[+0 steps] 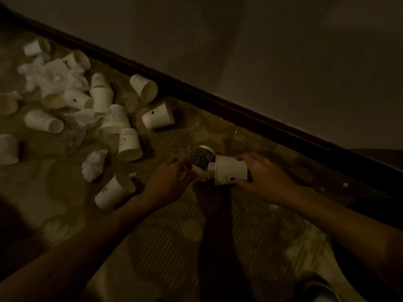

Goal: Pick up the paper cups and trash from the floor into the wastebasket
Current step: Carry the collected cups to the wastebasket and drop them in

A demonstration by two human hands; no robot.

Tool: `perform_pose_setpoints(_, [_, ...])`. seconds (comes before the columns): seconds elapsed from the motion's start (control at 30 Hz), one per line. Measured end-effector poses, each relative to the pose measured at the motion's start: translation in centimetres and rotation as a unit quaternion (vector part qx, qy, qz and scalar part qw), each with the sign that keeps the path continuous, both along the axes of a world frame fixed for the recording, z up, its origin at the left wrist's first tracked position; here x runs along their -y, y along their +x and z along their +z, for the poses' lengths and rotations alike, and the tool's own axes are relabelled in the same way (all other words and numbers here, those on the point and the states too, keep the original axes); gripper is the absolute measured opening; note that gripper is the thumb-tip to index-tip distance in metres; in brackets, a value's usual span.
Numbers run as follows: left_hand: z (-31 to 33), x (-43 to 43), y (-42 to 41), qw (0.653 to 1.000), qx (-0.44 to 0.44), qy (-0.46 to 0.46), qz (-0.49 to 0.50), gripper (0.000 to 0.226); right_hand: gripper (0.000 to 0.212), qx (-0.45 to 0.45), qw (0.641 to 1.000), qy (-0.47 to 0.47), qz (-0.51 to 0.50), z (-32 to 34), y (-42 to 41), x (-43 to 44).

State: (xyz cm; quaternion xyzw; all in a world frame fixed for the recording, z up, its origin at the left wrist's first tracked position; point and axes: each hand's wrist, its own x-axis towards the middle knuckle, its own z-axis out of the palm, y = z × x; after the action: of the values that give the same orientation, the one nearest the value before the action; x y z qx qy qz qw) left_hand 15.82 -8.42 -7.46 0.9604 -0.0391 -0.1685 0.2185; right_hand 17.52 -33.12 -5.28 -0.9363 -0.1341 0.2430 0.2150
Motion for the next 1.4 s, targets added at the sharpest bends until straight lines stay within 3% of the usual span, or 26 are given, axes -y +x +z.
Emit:
perform_pose_setpoints(0.1, [-2.9, 0.0, 1.6, 0.998, 0.027, -0.039, 0.050, 0.037, 0.070, 0.003, 0.999, -0.024, 0.028, -3.0, 1.5, -1.7])
perform_pose_setpoints(0.23, [-4.4, 0.4, 3.7, 0.985, -0.038, -0.107, 0.127, 0.062, 0.099, 0.003, 0.996, -0.069, 0.061, -5.5, 1.9, -2.8])
perform_pose_setpoints(0.3, [-4.4, 0.8, 4.1, 0.980, -0.055, -0.130, 0.137, 0.069, 0.104, 0.024, 0.992, -0.097, 0.081, -6.3, 1.9, -2.8])
perform_pose_setpoints(0.43, [-4.7, 0.9, 3.9, 0.973, -0.082, -0.151, 0.154, 0.069, 0.089, 0.047, 0.985, -0.125, 0.108, -7.4, 2.6, -1.6])
perform_pose_setpoints(0.67, [-4.1, 0.7, 2.3, 0.979, -0.085, -0.102, 0.157, 0.066, 0.078, -0.007, 0.996, -0.024, 0.082, -7.1, 3.6, 1.4])
perform_pose_setpoints(0.87, [-3.7, 1.6, 1.0, 0.995, -0.083, -0.035, 0.031, 0.072, 0.073, -0.044, 0.998, -0.015, 0.048, -6.5, 3.9, 2.3])
perform_pose_setpoints(0.97, [-3.7, 1.5, 0.8, 0.990, -0.087, -0.062, 0.094, 0.066, 0.071, -0.060, 0.998, -0.023, 0.018, -5.9, 4.1, 3.1])
perform_pose_setpoints(1.07, [-3.3, 0.4, 0.6, 0.958, -0.119, -0.136, 0.224, 0.054, 0.080, -0.076, 0.996, -0.021, -0.048, -5.1, 4.1, 4.1])
perform_pose_setpoints(1.17, [-2.1, -0.1, 0.5, 0.886, -0.125, -0.273, 0.354, 0.036, 0.082, -0.134, 0.978, 0.066, -0.148, -3.8, 3.9, 3.9])
perform_pose_setpoints(1.3, [-0.4, 0.0, 0.1, 0.767, -0.155, -0.452, 0.429, 0.029, 0.048, -0.212, 0.928, 0.177, -0.251, -2.0, 4.0, 1.7])
perform_pose_setpoints(1.4, [0.4, 0.2, -0.8, 0.717, -0.153, -0.527, 0.430, 0.019, 0.060, -0.303, 0.859, 0.282, -0.301, -0.7, 3.7, -0.5])
